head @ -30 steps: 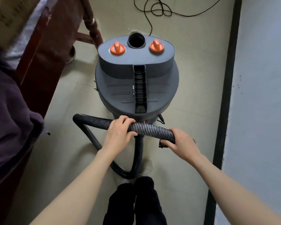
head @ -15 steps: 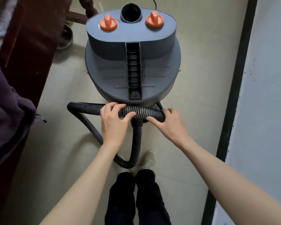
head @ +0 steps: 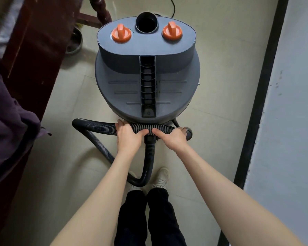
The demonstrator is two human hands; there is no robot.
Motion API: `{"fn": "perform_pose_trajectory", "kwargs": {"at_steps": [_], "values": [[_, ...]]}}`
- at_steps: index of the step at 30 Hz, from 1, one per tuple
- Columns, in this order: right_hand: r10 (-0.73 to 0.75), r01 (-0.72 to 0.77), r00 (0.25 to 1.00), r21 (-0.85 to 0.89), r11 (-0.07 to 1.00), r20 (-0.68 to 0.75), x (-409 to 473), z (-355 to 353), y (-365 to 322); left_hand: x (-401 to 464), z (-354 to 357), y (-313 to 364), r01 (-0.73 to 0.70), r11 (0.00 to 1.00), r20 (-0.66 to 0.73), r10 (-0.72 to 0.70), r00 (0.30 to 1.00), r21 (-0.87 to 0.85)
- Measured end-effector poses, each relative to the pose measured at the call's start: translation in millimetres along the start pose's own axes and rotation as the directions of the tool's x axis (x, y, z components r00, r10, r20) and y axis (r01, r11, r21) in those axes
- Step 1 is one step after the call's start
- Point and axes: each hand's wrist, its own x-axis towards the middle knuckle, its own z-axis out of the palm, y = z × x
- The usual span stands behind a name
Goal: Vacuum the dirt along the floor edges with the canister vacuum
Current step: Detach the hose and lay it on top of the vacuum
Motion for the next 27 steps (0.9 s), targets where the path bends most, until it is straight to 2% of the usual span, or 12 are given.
{"fn": "perform_pose_trajectory", "kwargs": {"at_steps": [6,11,16,18,20,23,27], "values": [[0.051,-0.051,0.999,0.009,0.999,0.007,17,10,2,16,7,-10,0.069,0.998,0.069,-0.068,0.995,-0.012],[0.079,-0.078,0.997,0.054,0.995,-0.010,19,7,2,20,5,-9,0.037,0.999,0.116,-0.039,0.992,0.012],[-0.030,0.029,0.996,-0.017,0.999,-0.084,-7,-1,6,1,-16,-17,-0.241,0.935,0.252,0.175,0.952,0.259],[-0.074,0.075,0.993,0.009,0.997,-0.093,-30,-10,10,-10,-33,-20,-0.296,0.895,0.331,0.182,0.926,0.335],[-0.124,0.121,0.988,-0.036,0.992,-0.090,-57,-24,14,-25,-52,-17,-0.333,0.856,0.399,0.167,0.901,0.395],[-0.191,0.174,0.972,-0.122,0.977,-0.137,-104,-51,20,-54,-79,4,-0.449,0.811,0.418,0.284,0.863,0.374],[-0.322,0.255,0.928,-0.312,0.915,-0.185,-173,-98,15,-107,-122,51,-0.622,0.732,0.322,0.540,0.778,0.277]]}}
